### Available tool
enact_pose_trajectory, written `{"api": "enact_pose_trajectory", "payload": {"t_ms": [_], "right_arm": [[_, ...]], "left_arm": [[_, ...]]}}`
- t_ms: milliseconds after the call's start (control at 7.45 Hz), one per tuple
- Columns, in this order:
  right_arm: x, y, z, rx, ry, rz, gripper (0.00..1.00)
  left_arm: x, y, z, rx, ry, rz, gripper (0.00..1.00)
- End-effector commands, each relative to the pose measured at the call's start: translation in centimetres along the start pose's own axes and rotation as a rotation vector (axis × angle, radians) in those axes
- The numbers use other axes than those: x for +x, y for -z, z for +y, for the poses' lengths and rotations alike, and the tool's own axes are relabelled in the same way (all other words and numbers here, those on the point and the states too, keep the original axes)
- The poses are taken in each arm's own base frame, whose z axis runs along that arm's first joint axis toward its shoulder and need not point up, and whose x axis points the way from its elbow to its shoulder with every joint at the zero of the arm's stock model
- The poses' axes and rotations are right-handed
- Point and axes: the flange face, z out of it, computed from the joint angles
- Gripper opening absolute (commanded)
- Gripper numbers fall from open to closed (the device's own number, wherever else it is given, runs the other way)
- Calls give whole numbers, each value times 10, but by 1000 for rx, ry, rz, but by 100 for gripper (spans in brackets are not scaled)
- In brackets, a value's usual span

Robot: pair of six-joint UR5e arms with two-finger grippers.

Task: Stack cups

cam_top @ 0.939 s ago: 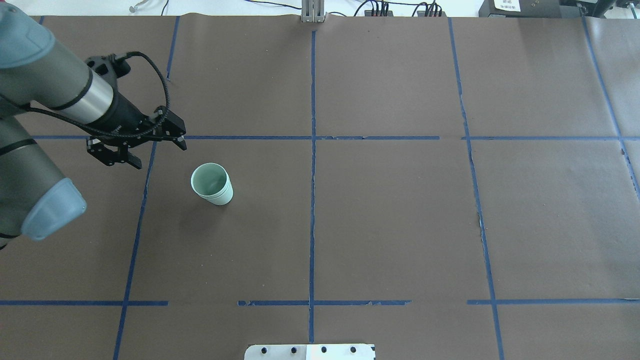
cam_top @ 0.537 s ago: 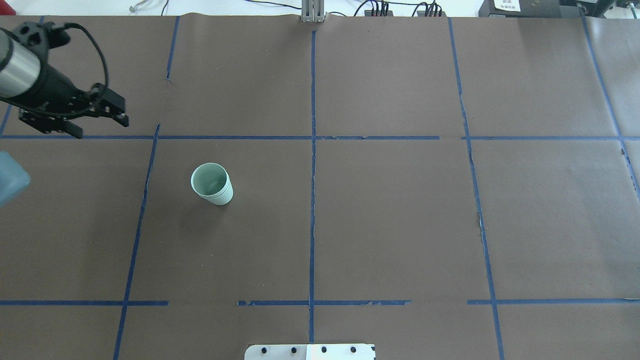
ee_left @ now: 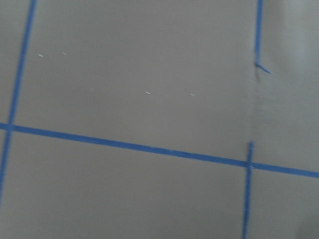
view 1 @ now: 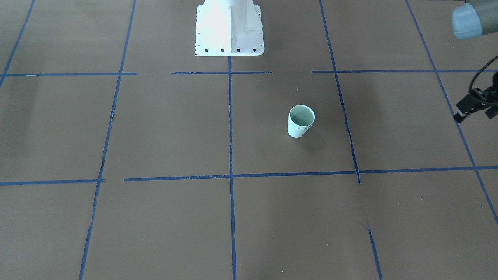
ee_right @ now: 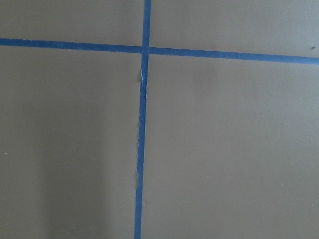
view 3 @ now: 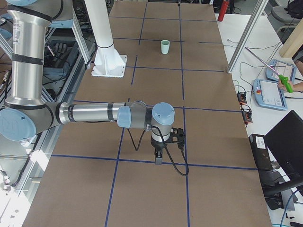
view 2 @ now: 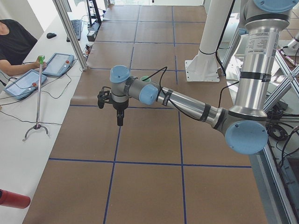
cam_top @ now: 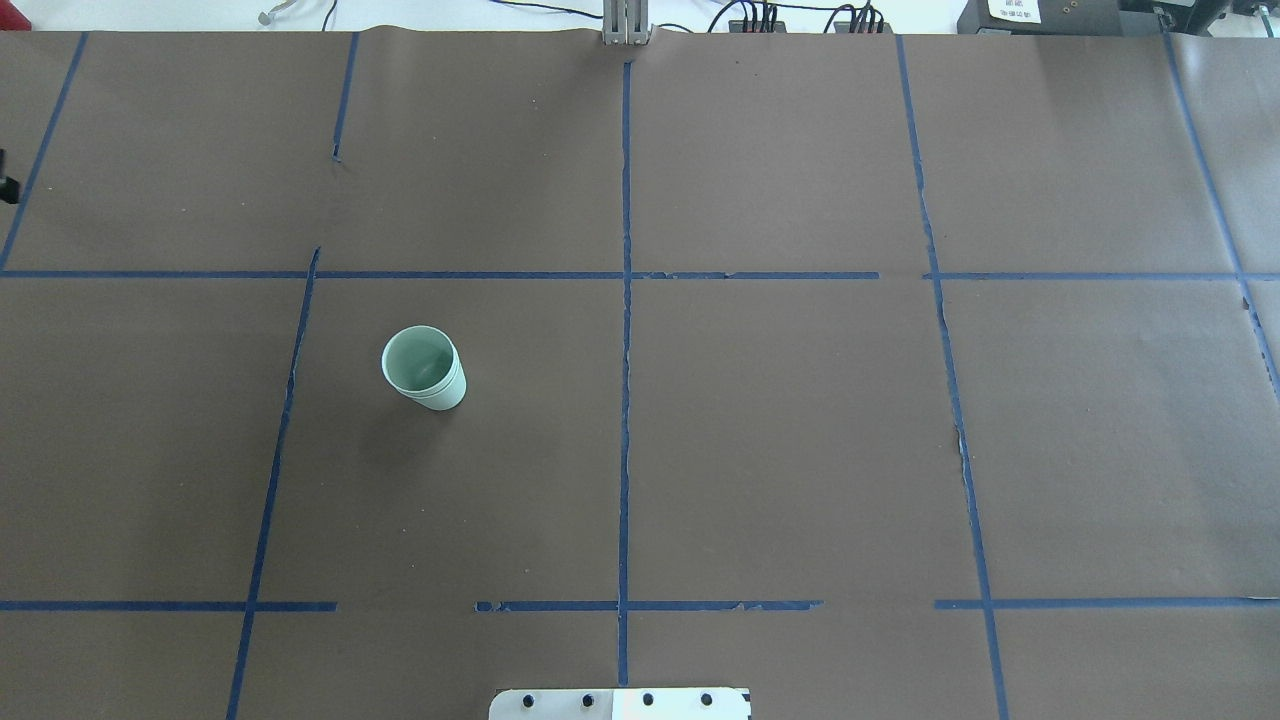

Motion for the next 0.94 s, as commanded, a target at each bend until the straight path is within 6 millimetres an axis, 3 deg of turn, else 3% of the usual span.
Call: {"api": "enact_pose_trajectory", "payload": {"t_ms": [0, 134, 268, 805], "right_arm": [[0, 0, 0, 0, -1, 0, 100], [-1, 0, 0, 0, 1, 0, 100], [0, -1, 0, -1, 0, 0, 100], [0, 0, 0, 1, 0, 0, 100]], "left_arm": [[-122, -10, 44, -48, 43, -8, 100], [-147, -20, 69, -84, 34, 55, 100], [-159, -27, 89, -107, 47, 70, 100], [-165, -29, 91, -115, 65, 54, 100]]}}
